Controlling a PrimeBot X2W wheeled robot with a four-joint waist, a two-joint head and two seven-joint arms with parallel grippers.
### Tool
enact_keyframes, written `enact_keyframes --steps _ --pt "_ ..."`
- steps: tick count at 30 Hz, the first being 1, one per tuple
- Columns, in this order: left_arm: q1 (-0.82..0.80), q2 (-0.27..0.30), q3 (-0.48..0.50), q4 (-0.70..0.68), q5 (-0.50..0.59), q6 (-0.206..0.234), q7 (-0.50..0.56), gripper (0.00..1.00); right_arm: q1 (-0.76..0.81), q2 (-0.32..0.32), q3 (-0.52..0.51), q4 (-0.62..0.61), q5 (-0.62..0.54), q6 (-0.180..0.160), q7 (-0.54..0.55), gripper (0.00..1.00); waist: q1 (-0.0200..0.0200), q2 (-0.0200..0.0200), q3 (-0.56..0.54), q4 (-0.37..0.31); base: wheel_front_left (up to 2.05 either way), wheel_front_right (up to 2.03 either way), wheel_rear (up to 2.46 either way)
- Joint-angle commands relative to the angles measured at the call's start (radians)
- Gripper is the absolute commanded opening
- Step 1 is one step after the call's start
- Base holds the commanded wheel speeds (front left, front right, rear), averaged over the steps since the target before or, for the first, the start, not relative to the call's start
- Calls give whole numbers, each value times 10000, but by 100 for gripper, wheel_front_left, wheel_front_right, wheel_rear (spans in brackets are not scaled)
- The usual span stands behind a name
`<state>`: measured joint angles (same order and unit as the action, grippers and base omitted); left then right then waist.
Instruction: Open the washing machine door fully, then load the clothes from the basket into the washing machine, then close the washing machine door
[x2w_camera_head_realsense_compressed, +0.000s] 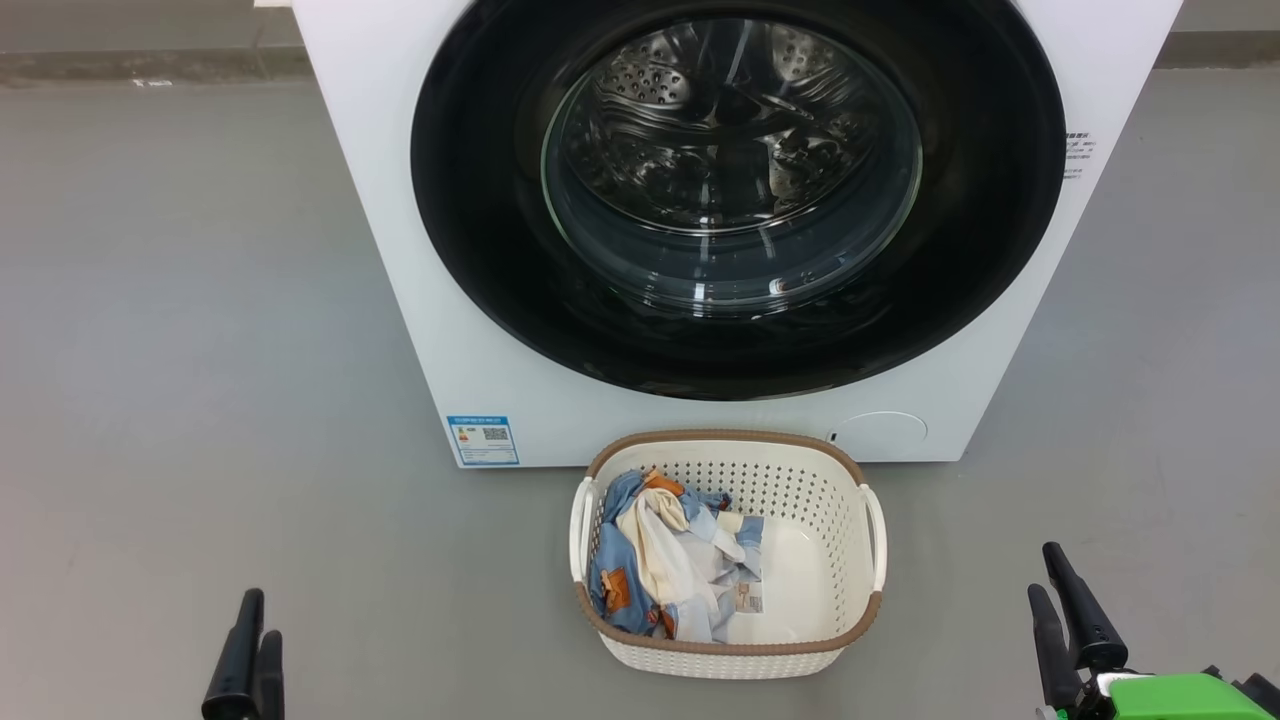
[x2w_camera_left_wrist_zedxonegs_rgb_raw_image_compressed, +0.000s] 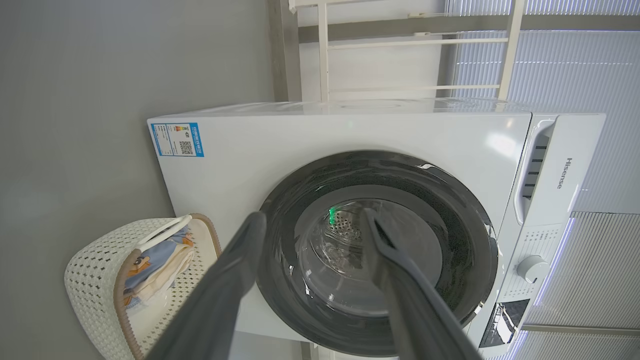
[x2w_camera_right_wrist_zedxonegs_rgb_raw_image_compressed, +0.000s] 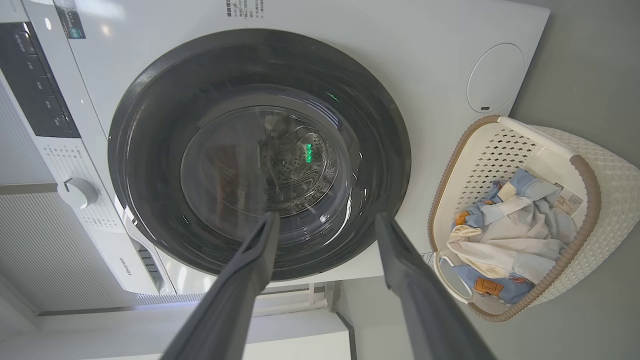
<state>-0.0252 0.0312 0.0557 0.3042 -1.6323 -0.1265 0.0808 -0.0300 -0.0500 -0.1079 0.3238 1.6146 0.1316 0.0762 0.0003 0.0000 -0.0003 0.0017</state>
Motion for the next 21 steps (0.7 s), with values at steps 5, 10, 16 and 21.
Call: enact_keyframes --steps 5,10,16,21 --pt "-255 297 -135 -401 431 -6 -239 100 -207 -45 100 -292 -519 -1 -203 100 -2 0 9 16 0 0 0" --pt "-251 394 -217 -485 862 -8 -392 100 -189 -43 192 -301 -964 -1 -346 100 -2 0 7 32 0 0 0" --pt "-223 447 -285 -619 1597 -10 -564 100 -192 -60 378 -284 -1693 -2 -518 100 -2 0 6 42 0 0 0" --pt "-205 496 -375 -701 2108 -11 -678 100 -197 -120 483 -303 -2313 -2 -632 100 -2 0 5 45 0 0 0"
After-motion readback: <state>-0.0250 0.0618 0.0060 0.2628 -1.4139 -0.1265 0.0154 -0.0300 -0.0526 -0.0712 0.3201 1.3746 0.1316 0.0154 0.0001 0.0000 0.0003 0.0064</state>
